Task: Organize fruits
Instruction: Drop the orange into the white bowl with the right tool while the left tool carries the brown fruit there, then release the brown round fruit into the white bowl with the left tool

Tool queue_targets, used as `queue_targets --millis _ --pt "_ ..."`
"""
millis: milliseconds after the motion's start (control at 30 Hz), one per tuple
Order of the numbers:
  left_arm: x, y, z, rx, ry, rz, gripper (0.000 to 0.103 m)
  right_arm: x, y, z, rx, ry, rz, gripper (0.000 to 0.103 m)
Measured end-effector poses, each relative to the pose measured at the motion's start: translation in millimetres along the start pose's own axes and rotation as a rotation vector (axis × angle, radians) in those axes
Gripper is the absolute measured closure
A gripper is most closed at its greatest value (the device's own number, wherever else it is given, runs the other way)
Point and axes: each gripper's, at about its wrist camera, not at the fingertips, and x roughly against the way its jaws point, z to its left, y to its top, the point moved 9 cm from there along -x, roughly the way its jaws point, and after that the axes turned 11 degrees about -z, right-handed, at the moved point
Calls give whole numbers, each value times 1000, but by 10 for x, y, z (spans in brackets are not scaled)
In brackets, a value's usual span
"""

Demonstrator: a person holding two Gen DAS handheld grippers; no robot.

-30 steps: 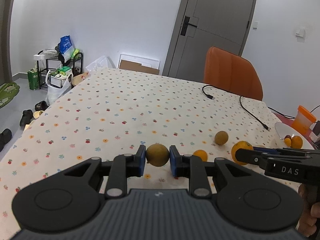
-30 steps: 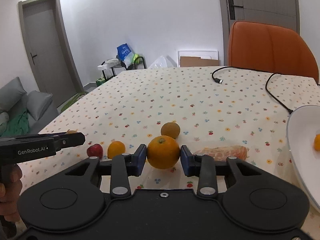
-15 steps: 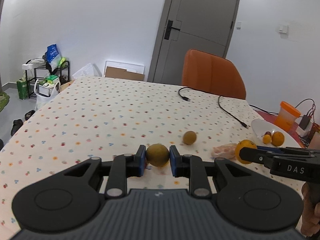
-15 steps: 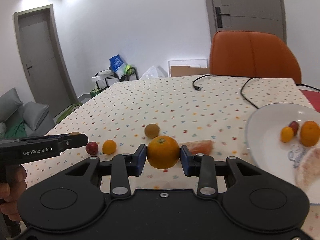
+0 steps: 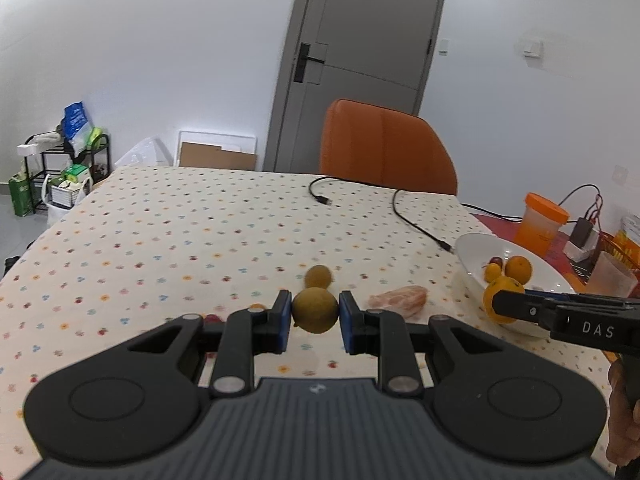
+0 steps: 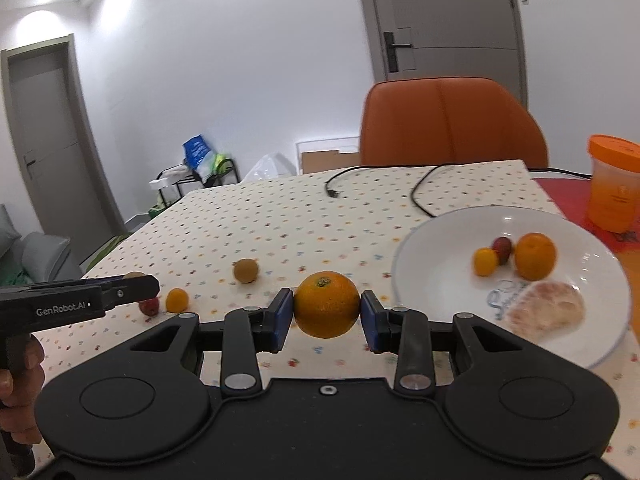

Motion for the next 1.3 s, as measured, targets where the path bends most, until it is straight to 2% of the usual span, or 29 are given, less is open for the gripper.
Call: queue_targets --millis 367,667,867,1300 --pt "-70 -30 -307 -29 -53 10 79 203 8 -367 -31 -78 -24 68" --pt "-133 -70 -363 -36 -60 25 79 206 -22 -608 -59 -124 -29 68" --pt "-185 -53 -447 -54 -77 28 79 237 -26 -648 -40 -146 -46 59" --pt "-315 -16 -977 -124 -178 30 79 465 -46 -865 -76 -181 -65 58"
